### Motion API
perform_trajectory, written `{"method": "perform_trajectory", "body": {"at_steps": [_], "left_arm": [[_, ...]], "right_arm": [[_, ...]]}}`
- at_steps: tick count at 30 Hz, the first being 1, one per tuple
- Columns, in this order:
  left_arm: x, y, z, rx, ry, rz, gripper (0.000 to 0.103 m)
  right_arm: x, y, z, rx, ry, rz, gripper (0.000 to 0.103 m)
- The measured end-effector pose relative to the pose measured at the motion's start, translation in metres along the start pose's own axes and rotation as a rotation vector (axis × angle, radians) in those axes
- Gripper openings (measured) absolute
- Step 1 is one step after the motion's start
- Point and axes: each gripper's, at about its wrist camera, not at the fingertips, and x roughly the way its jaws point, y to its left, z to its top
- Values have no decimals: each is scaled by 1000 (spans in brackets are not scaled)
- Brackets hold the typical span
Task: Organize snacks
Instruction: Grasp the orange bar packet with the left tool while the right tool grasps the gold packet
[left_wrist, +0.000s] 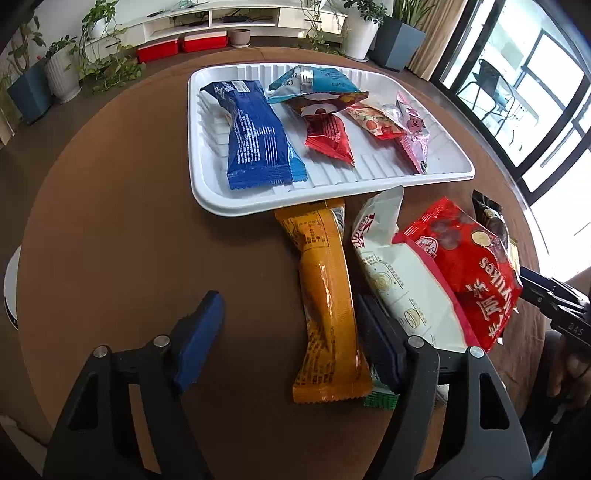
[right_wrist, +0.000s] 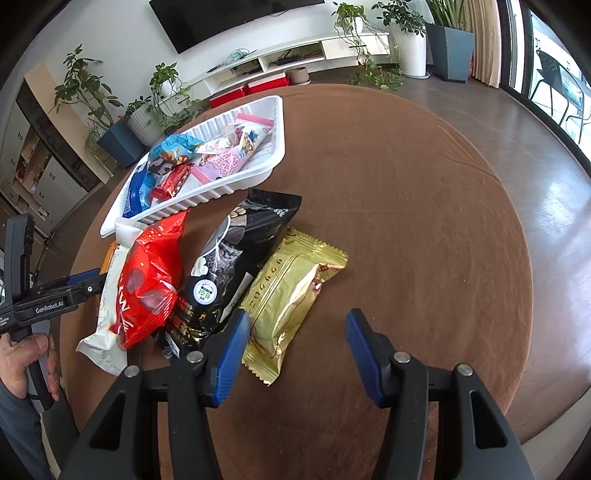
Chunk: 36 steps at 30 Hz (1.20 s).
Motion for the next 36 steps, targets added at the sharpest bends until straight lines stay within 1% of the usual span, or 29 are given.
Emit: {"method": "perform_trajectory", "body": {"at_steps": [2,4,5,6,7,8,11,13,19,27,32,36], "left_arm": [[4,-2,6,20,8,11,71],[6,-3,10,33,9,19,61],[7,-4,12,42,9,27,51],[6,-4,14,51,9,27,37],[7,-5,15,55,9,26,30],[7,-4,15,57,10,21,27],[6,-5,13,69,8,21,27],[5,-6,11,82,4,25,20],[4,-5,5,83,-9,-11,19],[-8,-3,-23,58,-30,-42,18],[-16,-2,-43,35,-40,-58,18],[-20,-5,-53,23,-50,-67,18]], "right_arm": [[0,0,0,-2,-1,-3,58],[0,1,1,-5,-2,-7,58],[0,1,1,-7,-3,-10,58],[0,2,1,-9,-3,-12,58],[0,2,1,-9,-3,-12,58],[0,2,1,-9,-2,-12,58],[0,3,2,-6,-1,-11,58],[0,4,2,-7,-2,-9,58],[1,5,2,-5,3,-14,58],[10,14,9,-17,14,-28,59],[20,24,19,-56,24,-76,60],[27,37,21,-147,35,-156,60]]}}
